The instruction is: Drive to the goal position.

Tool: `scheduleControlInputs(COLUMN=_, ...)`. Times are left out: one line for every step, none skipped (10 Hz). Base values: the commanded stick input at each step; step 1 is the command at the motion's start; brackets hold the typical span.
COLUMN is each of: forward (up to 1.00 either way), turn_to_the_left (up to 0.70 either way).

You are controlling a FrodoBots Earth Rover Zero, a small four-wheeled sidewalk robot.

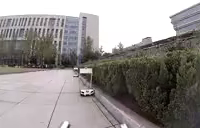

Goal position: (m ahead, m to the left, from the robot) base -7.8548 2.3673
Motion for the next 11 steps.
scheduleControlInputs(forward=0.04, turn_to_the_left=0.0)
scheduleControlInputs(forward=0.04, turn_to_the_left=0.0)
scheduleControlInputs(forward=0.0, turn_to_the_left=0.0)
scheduleControlInputs(forward=0.0, turn_to_the_left=0.0)
scheduleControlInputs(forward=0.03, turn_to_the_left=0.0)
scheduleControlInputs(forward=0.04, turn_to_the_left=0.0)
scheduleControlInputs(forward=0.04, turn_to_the_left=0.0)
scheduleControlInputs(forward=0.04, turn_to_the_left=0.0)
scheduleControlInputs(forward=0.04, turn_to_the_left=0.0)
scheduleControlInputs(forward=0.0, turn_to_the_left=0.0)
scheduleControlInputs(forward=0.0, turn_to_the_left=0.0)
